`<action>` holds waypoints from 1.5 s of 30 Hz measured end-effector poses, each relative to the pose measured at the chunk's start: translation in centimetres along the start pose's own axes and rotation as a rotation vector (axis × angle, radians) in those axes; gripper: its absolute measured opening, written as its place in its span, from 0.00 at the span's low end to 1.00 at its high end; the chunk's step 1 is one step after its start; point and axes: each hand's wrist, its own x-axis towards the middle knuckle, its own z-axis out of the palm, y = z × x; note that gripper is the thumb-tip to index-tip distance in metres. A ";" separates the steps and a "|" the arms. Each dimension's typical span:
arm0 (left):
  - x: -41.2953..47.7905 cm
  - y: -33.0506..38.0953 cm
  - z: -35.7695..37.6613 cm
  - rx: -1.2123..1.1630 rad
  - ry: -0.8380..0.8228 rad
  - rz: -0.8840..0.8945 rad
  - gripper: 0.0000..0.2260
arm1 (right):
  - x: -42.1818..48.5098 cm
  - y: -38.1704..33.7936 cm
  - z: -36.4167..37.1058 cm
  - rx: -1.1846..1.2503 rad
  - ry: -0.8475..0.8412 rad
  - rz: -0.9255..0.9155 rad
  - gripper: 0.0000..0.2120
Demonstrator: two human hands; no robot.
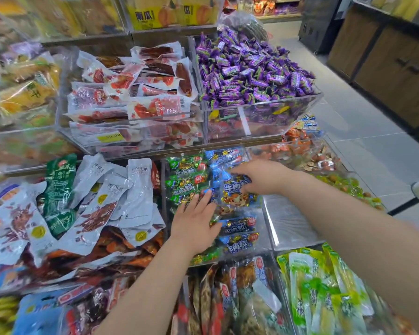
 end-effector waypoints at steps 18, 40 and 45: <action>1.3 -0.4 -0.5 -0.068 -0.060 -0.074 0.23 | 1.6 -1.5 8.6 -0.273 0.141 -0.142 0.35; 1.7 -0.7 -0.4 -0.047 -0.063 -0.143 0.34 | 2.3 -3.5 10.8 -0.361 0.255 0.000 0.40; 0.6 -0.8 -1.1 -0.078 0.022 -0.129 0.35 | 2.2 -2.7 11.3 -0.081 0.189 -0.044 0.42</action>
